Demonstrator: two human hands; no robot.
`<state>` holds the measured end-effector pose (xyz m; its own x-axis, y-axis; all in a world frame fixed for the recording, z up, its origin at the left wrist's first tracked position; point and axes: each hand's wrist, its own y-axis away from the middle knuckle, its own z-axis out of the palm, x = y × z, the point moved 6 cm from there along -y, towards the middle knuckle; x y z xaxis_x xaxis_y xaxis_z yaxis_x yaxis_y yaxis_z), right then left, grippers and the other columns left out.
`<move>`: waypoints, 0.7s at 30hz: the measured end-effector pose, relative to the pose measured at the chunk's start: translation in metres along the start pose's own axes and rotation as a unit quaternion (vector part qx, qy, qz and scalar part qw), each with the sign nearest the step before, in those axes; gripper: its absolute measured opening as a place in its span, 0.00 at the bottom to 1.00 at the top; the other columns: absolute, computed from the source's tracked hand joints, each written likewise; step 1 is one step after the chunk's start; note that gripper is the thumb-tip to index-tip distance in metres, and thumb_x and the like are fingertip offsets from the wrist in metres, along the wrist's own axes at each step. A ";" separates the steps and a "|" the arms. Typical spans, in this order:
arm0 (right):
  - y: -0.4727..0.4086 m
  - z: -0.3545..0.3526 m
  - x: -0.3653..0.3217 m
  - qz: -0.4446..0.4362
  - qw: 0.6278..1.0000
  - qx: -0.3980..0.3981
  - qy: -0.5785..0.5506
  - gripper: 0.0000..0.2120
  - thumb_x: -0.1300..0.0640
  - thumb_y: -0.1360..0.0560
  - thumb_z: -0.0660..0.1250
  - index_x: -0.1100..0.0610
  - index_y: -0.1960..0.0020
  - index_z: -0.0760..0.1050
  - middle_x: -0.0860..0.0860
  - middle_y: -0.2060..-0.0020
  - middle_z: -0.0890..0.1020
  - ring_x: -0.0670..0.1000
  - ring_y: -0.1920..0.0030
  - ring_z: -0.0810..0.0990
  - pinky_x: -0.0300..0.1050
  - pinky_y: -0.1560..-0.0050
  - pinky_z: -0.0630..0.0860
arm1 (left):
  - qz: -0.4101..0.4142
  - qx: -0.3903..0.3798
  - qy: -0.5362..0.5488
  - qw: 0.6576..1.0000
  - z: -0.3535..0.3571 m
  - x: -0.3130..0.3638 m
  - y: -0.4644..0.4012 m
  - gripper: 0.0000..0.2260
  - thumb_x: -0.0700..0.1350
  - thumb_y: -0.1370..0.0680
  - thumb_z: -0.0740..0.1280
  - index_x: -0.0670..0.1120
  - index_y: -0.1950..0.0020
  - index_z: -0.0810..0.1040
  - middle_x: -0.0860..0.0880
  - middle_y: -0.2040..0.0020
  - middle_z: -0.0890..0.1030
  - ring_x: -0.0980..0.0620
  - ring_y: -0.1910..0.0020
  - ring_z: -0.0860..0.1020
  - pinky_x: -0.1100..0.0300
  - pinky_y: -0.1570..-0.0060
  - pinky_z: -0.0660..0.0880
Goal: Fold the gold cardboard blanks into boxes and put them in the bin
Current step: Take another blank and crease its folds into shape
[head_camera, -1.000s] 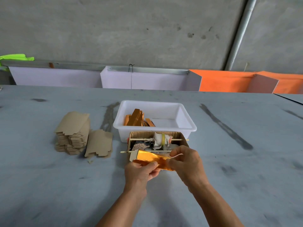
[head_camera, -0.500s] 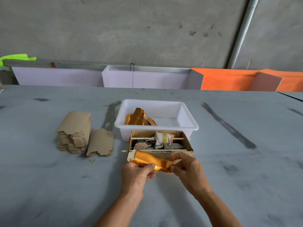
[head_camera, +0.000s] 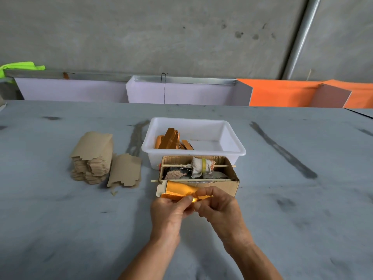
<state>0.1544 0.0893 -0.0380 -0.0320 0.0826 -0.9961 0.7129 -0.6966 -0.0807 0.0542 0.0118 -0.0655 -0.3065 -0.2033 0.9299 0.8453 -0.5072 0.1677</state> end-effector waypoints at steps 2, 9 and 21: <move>0.001 0.003 -0.001 0.003 1.000 -0.007 0.000 0.10 0.72 0.28 0.68 0.58 0.55 0.79 0.51 0.75 0.76 0.42 0.73 0.73 0.30 0.70 0.70 | 0.000 0.003 -0.003 1.000 -0.001 0.000 0.000 0.07 0.28 0.30 0.71 0.39 0.64 0.80 0.45 0.72 0.82 0.51 0.74 0.80 0.61 0.73 0.77; 0.000 0.004 -0.003 0.012 1.000 -0.008 0.023 0.11 0.71 0.28 0.68 0.57 0.53 0.80 0.48 0.75 0.76 0.40 0.72 0.73 0.29 0.70 0.70 | -0.010 0.006 -0.002 1.000 -0.001 0.000 0.000 0.07 0.28 0.31 0.70 0.38 0.64 0.80 0.44 0.70 0.82 0.49 0.72 0.81 0.59 0.71 0.79; -0.002 0.003 -0.002 0.035 0.997 -0.001 0.072 0.12 0.69 0.28 0.69 0.51 0.53 0.79 0.51 0.72 0.78 0.40 0.72 0.74 0.28 0.71 0.70 | -0.010 0.004 -0.011 1.000 -0.003 0.002 0.002 0.06 0.29 0.31 0.71 0.38 0.64 0.80 0.44 0.70 0.83 0.49 0.71 0.82 0.62 0.73 0.77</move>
<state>0.1510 0.0879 -0.0361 0.1183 0.1355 -0.9837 0.7117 -0.7024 -0.0112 0.0542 0.0074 -0.0647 -0.3138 -0.1748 0.9333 0.8425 -0.5045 0.1888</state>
